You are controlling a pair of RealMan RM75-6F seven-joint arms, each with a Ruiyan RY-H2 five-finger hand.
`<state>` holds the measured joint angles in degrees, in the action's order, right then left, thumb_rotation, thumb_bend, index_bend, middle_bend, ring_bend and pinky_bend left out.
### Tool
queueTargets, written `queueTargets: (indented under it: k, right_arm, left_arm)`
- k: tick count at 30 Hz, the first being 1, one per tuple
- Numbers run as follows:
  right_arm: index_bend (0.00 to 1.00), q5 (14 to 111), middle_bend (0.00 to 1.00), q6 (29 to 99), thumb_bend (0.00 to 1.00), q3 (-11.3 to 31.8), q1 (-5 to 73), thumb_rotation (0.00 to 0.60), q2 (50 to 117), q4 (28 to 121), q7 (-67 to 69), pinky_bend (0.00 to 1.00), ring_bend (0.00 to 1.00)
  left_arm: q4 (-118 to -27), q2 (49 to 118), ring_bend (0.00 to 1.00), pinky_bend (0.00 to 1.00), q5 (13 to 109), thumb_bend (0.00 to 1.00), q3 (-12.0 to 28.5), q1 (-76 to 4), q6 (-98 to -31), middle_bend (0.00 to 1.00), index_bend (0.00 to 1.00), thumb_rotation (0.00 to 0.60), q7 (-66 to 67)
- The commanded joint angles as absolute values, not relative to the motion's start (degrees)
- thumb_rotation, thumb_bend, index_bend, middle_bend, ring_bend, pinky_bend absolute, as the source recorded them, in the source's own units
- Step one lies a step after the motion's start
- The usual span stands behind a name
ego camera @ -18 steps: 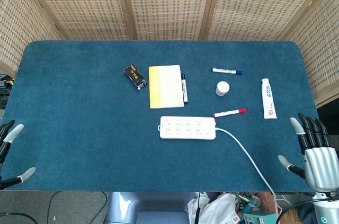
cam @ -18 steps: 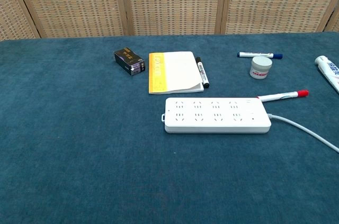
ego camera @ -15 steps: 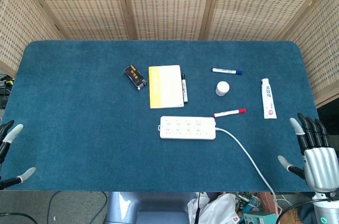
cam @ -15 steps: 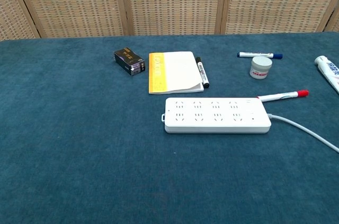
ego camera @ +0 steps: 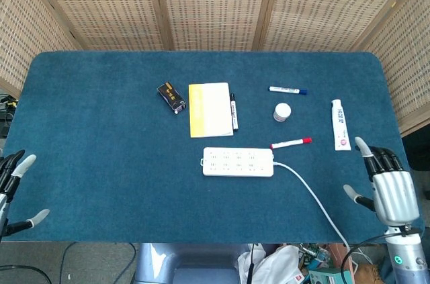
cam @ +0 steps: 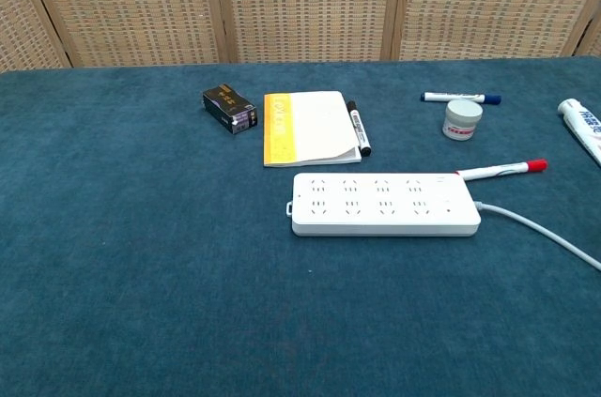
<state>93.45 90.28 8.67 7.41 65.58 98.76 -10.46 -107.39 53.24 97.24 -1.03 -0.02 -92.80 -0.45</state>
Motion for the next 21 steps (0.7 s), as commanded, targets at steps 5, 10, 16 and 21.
queueTargets:
  k: [5, 10, 16, 21]
  right_arm:
    - [0.15, 88.01, 0.77, 70.59, 0.68, 10.45, 18.38, 0.6, 65.2, 101.16, -7.29, 1.0, 0.82]
    - [0.21, 82.79, 0.77, 58.62, 0.75, 10.45, 24.94, 0.6, 66.77, 100.36, -11.43, 1.0, 0.83]
    - [0.21, 70.08, 0.77, 50.2, 0.76, 10.91, 31.0, 0.6, 74.94, 95.23, -20.51, 1.0, 0.83]
    - [0.21, 66.3, 0.77, 50.42, 0.76, 10.29, 32.73, 0.6, 77.36, 95.1, -24.47, 1.0, 0.83]
  left_arm:
    - [-108.68, 54.07, 0.0, 0.0, 94.4, 0.0, 0.1, -1.38, -90.22, 0.0, 0.0, 0.6, 2.43]
    - [-109.11, 54.28, 0.0, 0.0, 92.24, 0.0, 0.84, -2.0, -89.03, 0.0, 0.0, 0.6, 3.3]
    - [-109.29, 54.27, 0.0, 0.0, 90.09, 0.0, 1.39, -3.05, -86.99, 0.0, 0.0, 0.6, 3.84]
    - [-109.29, 54.29, 0.0, 0.0, 89.81, 0.0, 1.41, -3.12, -86.92, 0.0, 0.0, 0.6, 3.9]
